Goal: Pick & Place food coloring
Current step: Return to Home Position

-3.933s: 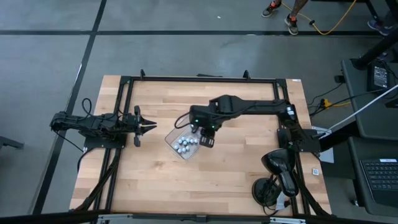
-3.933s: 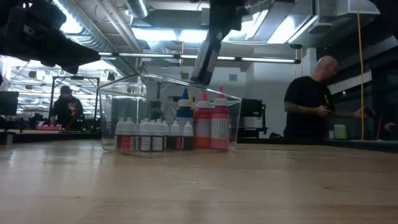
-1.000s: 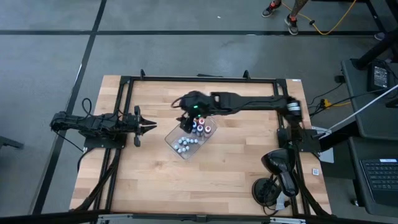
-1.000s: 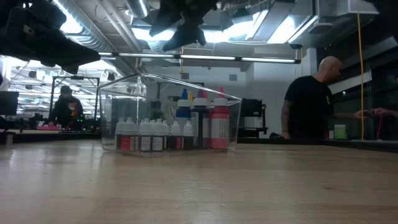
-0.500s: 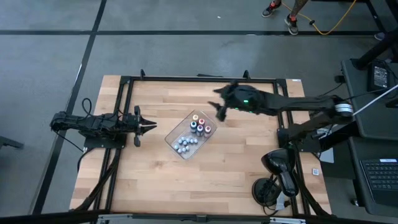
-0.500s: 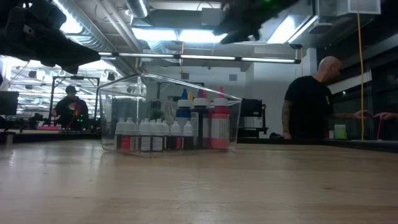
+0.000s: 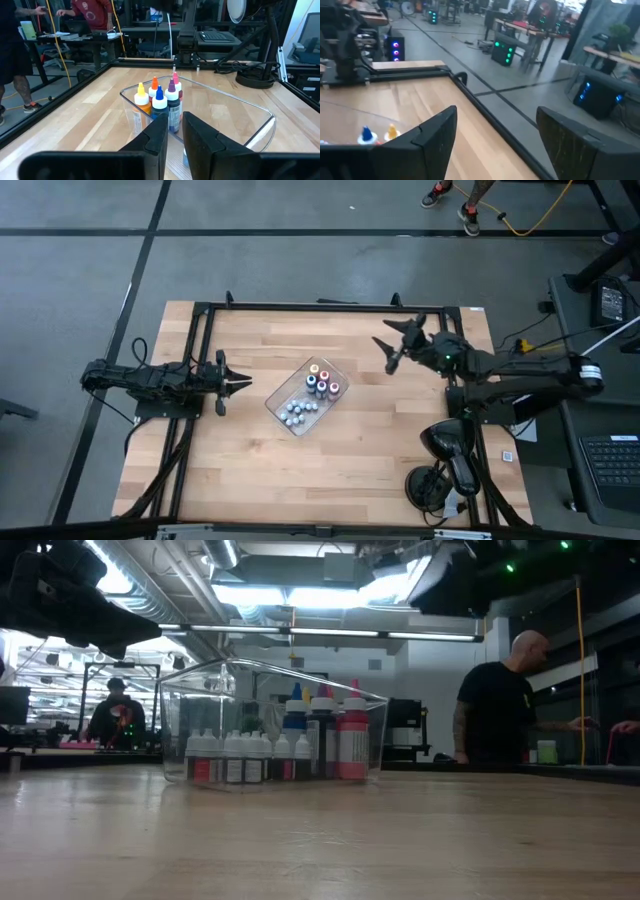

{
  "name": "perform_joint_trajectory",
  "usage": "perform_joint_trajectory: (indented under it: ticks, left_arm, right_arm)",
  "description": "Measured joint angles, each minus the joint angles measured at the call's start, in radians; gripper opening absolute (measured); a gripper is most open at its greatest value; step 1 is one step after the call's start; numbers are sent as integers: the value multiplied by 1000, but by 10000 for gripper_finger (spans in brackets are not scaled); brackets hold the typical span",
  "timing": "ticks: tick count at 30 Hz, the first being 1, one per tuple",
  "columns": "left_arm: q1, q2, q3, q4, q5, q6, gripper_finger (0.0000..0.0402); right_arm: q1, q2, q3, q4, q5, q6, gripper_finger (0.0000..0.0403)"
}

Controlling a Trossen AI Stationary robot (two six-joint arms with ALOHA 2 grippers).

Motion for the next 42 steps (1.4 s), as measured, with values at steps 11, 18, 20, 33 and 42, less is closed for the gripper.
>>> perform_joint_trajectory:
  ticks: [11, 18, 20, 33, 42]
  left_arm:
    - [0, 0, 0, 0, 0, 0, 57]
    - [0, 0, 0, 0, 0, 0, 52]
    - [0, 0, 0, 0, 0, 0, 52]
    - [0, 0, 0, 0, 0, 0, 52]
    - [0, 0, 0, 0, 0, 0, 57]
  right_arm:
    - [-145, -254, -232, 1, -82, 82, 273]
    - [-250, -397, -329, 3, -80, 7, 273]
    - [-275, -431, -361, 3, -80, 12, 273]
    - [-347, -615, -541, -8, -79, 120, 273]
    - [-383, -666, -541, -85, -76, 138, 273]
